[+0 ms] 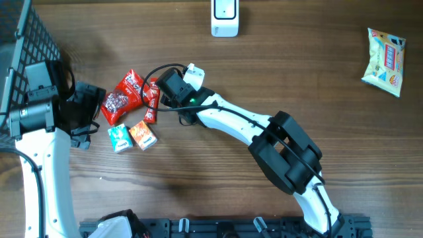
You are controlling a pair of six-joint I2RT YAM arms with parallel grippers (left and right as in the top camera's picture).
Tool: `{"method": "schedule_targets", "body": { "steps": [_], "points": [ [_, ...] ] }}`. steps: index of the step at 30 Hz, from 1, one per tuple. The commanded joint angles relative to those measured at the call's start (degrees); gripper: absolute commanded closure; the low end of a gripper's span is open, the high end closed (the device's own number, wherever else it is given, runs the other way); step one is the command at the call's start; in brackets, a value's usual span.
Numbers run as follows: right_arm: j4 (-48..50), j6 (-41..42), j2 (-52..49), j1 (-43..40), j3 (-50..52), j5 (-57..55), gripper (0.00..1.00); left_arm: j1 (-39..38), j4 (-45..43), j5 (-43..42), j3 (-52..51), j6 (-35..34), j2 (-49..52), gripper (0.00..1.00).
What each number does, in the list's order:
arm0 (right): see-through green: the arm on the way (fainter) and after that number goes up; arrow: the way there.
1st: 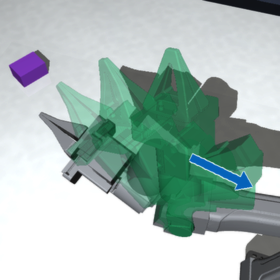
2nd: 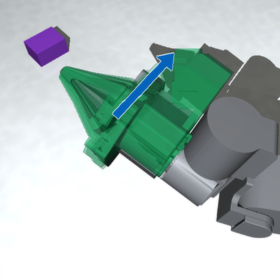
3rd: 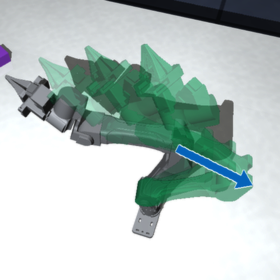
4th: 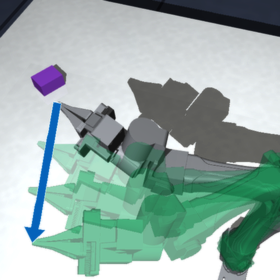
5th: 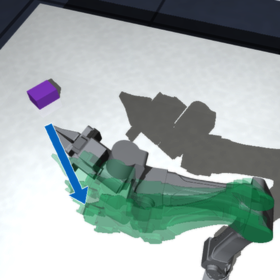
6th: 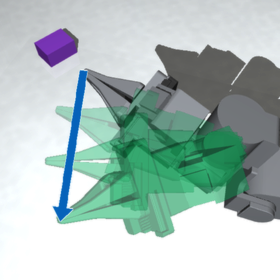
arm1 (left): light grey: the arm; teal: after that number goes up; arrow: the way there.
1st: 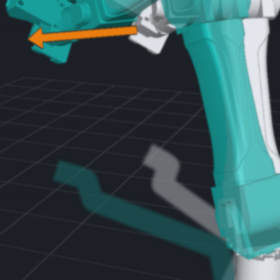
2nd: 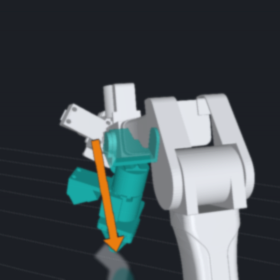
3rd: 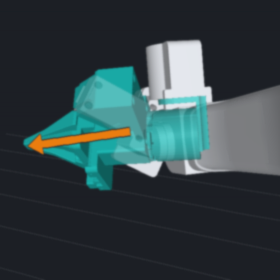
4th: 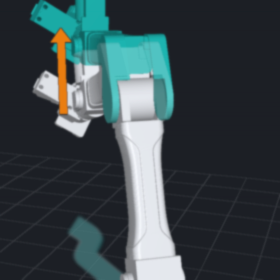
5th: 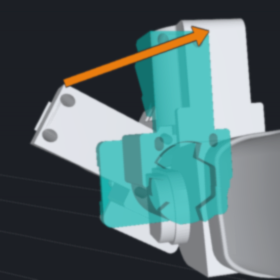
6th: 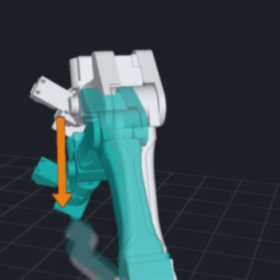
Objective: Scan the item barcode
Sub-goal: 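Reach the right gripper to the orange Kleenex pack and grasp it, then lift the orange Kleenex pack toward the scanner with the right gripper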
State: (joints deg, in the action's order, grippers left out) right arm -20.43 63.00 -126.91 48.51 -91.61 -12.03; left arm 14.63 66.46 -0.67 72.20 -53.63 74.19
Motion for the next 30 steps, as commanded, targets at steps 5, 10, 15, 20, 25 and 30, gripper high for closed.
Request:
{"method": "schedule_targets", "body": {
  "steps": [5, 10, 15, 20, 25, 30],
  "points": [
    [0.1, 0.4, -4.0, 0.2, -0.6, 1.1, 0.4, 0.3, 0.0, 0.8, 0.2, 0.7, 0.1, 0.0],
    [0.0, -0.1, -4.0, 0.0, -0.6, 2.2, 0.62, 0.3, 0.0, 0.8, 0.2, 0.7, 0.1, 0.0],
    [-1.2, -1.7, -2.1, -1.6, -0.7, 2.3, 0.85, 0.3, 0.0, 0.8, 0.2, 0.7, 0.1, 0.0],
    [-2.7, -4.0, 1.1, -4.4, -0.7, 5.5, 0.96, 0.3, 0.0, 0.8, 0.2, 0.7, 0.1, 0.0],
    [-3.3, -8.0, 4.1, -8.1, -0.6, 14.0, 0.96, 0.3, 0.0, 0.8, 0.2, 0.7, 0.1, 0.0],
    [-4.1, -14.1, 6.6, -15.5, -0.6, 29.7, 0.96, 0.3, 0.0, 0.8, 0.2, 0.7, 0.1, 0.0]
  ]
}}
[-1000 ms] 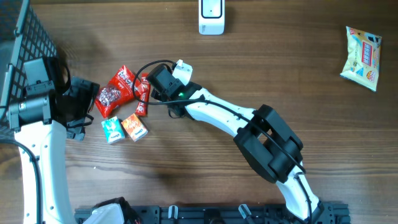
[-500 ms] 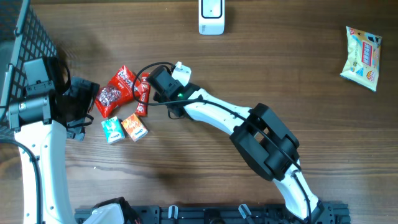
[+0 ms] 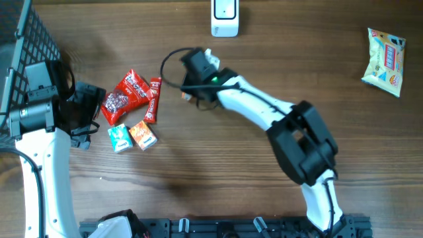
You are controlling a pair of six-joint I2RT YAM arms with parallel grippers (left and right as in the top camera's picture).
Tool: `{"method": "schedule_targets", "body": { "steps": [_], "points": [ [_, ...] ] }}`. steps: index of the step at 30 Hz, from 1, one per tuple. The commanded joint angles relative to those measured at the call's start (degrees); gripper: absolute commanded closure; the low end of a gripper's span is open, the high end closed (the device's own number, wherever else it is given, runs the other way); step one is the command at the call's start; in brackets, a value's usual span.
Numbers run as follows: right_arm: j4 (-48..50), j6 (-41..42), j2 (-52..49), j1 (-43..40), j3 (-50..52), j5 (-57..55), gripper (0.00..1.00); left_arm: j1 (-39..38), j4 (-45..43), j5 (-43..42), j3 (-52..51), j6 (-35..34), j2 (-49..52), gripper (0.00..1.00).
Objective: Scan the item barcode
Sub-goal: 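Lift the orange Kleenex pack toward the scanner with the right gripper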
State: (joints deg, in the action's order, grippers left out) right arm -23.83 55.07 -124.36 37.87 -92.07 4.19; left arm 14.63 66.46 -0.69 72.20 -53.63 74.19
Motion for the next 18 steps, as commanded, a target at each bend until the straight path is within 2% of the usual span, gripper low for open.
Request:
{"method": "schedule_targets", "body": {
  "steps": [1, 3, 9, 10, 14, 16, 18],
  "points": [
    [-1.2, -8.2, 4.4, -6.9, -0.2, 17.2, 0.96, 0.3, 0.0, 0.9, 0.2, 0.7, 0.1, 0.0],
    [-2.9, -12.4, 4.5, -10.8, -0.2, 25.0, 0.96, 0.3, 0.0, 0.8, 0.2, 0.7, 0.1, 0.0],
    [-16.9, -34.9, 4.5, -23.9, 0.7, 49.6, 0.96, 0.3, 0.0, 0.8, 0.2, 0.7, 0.1, 0.0],
    [-20.2, -41.3, 4.5, -27.3, 2.2, 57.3, 0.96, 0.3, 0.0, 0.8, 0.2, 0.7, 0.1, 0.0],
    [-23.6, -55.3, 4.5, -34.8, 7.5, 80.3, 0.96, 0.3, 0.0, 0.8, 0.2, 0.7, 0.1, 0.0],
    [-23.4, -59.1, 4.5, -37.6, 10.2, 89.0, 0.96, 0.3, 0.0, 0.8, 0.2, 0.7, 0.1, 0.0],
    [-23.1, -58.2, 4.5, -40.4, 12.9, 88.8, 0.96, 0.3, 0.0, 0.8, 0.2, 0.7, 0.1, 0.0]
  ]
}}
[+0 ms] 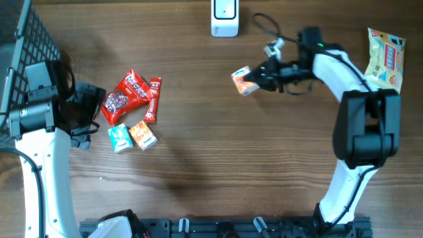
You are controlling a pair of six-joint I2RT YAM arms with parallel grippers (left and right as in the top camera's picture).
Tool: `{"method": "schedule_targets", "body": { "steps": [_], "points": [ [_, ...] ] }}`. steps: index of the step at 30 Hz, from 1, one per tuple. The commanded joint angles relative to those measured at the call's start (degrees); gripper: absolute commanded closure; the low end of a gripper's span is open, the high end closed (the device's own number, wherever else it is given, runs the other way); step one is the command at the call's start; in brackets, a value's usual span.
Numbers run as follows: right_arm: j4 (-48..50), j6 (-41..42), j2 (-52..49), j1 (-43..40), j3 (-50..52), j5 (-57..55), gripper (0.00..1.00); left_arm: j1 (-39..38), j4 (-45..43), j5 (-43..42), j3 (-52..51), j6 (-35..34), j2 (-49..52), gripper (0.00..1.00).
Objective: Scan the item barcode
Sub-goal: 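Lift the orange Kleenex pack toward the scanner with the right gripper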
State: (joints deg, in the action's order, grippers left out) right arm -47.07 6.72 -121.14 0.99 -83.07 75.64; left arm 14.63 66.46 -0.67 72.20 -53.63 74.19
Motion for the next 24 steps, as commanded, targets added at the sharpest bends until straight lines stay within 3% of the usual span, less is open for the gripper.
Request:
{"method": "schedule_targets", "body": {
  "steps": [1, 7, 15, 19, 24],
  "points": [
    [0.3, -9.7, 1.3, -4.4, 4.7, 17.4, 0.96, 0.3, 0.0, 0.8, 0.2, 0.7, 0.1, 0.0],
    [2.4, -3.6, 1.3, -5.5, 5.4, 17.4, 0.96, 0.3, 0.0, 0.8, 0.2, 0.7, 0.1, 0.0],
    [19.4, 19.7, 1.3, -5.5, 5.4, 17.4, 0.96, 0.3, 0.0, 0.8, 0.2, 0.7, 0.1, 0.0],
    [23.9, 20.2, 1.3, -5.5, 5.4, 17.4, 0.96, 0.3, 0.0, 0.8, 0.2, 0.7, 0.1, 0.0],
    [24.3, 15.2, 1.3, -4.3, 5.4, 17.0, 0.96, 0.3, 0.0, 0.8, 0.2, 0.7, 0.1, 0.0]
  ]
}}
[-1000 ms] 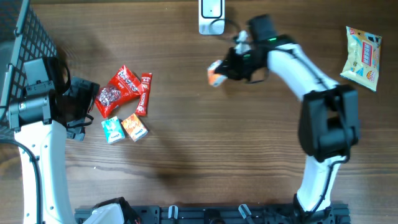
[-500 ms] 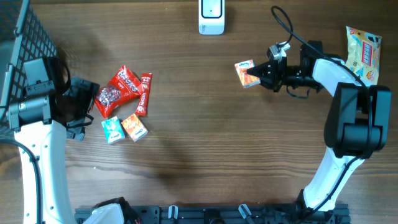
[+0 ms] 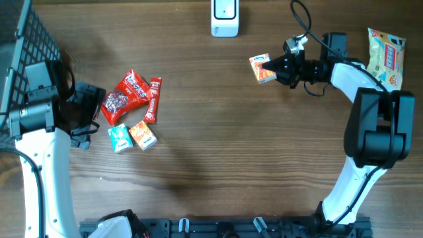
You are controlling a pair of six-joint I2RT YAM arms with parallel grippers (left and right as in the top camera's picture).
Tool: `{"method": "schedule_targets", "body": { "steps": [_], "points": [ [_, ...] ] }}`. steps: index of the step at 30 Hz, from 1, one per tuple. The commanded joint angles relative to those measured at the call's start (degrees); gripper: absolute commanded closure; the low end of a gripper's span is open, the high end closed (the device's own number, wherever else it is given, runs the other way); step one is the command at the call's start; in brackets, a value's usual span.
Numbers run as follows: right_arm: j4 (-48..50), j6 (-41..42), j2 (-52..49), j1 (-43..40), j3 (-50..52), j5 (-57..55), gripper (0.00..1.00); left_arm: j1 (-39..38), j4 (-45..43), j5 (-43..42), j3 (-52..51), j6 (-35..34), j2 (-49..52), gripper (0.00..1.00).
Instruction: Scan the item barcode
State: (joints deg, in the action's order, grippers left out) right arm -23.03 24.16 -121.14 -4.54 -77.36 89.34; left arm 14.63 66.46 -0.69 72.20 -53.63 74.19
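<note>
My right gripper [image 3: 272, 68] is shut on a small orange box [image 3: 262, 67], holding it above the table right of centre, a little below and to the right of the white barcode scanner [image 3: 225, 18] at the far edge. The box's barcode cannot be made out. My left gripper [image 3: 92, 109] rests at the left edge, just left of the snack pile; its fingers are hard to read from above.
A pile lies at the left: a red snack bag [image 3: 125, 97], a red bar [image 3: 153, 99], a teal box [image 3: 119, 138] and an orange box [image 3: 143, 134]. A yellow chip bag [image 3: 386, 61] lies at the far right. A black wire basket [image 3: 26, 39] stands at the far left.
My right gripper has carried the orange box a little to the right and toward the far edge. The forearm has swung further right. The left arm has not moved.
My right gripper was first down at the snack pile by the red bar. Then it stood clear of the pile, closer to the table's middle. Later it held the orange box right of centre, and now holds it slightly farther right, near the scanner.
</note>
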Motion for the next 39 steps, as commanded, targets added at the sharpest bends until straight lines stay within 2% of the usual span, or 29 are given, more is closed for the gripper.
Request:
{"method": "schedule_targets", "body": {
  "steps": [1, 9, 16, 22, 28, 34, 36, 39],
  "points": [
    [0.3, -2.5, 1.3, 1.6, -0.3, 2.5, 0.96, 0.3, 0.0, 0.8, 0.2, 0.7, 0.1, 0.0],
    [-3.2, 1.9, 1.4, 3.5, -0.3, -22.2, 0.96, 0.3, 0.1, 0.8, 0.2, 0.7, 0.1, 0.0],
    [-12.7, 1.4, 1.5, 3.6, -0.3, -44.7, 0.96, 0.3, 0.0, 0.8, 0.2, 0.7, 0.1, 0.0],
    [-16.2, -0.8, 1.5, 3.6, -0.3, -45.3, 0.96, 0.3, 0.0, 0.8, 0.2, 0.7, 0.1, 0.0],
    [-19.7, -7.2, 1.8, 5.3, -0.3, -50.2, 0.96, 0.3, 0.0, 0.8, 0.2, 0.7, 0.1, 0.0],
    [-20.8, -7.6, 7.1, 8.6, -0.3, -55.2, 0.96, 0.3, 0.0, 0.8, 0.2, 0.7, 0.1, 0.0],
    [-20.9, -7.6, 10.8, 9.7, -0.3, -56.2, 0.89, 0.3, 0.0, 0.8, 0.2, 0.7, 0.1, 0.0],
    [-22.6, -7.6, 15.8, 11.3, -0.3, -61.5, 0.59, 0.3, 0.0, 0.8, 0.2, 0.7, 0.1, 0.0]
  ]
}}
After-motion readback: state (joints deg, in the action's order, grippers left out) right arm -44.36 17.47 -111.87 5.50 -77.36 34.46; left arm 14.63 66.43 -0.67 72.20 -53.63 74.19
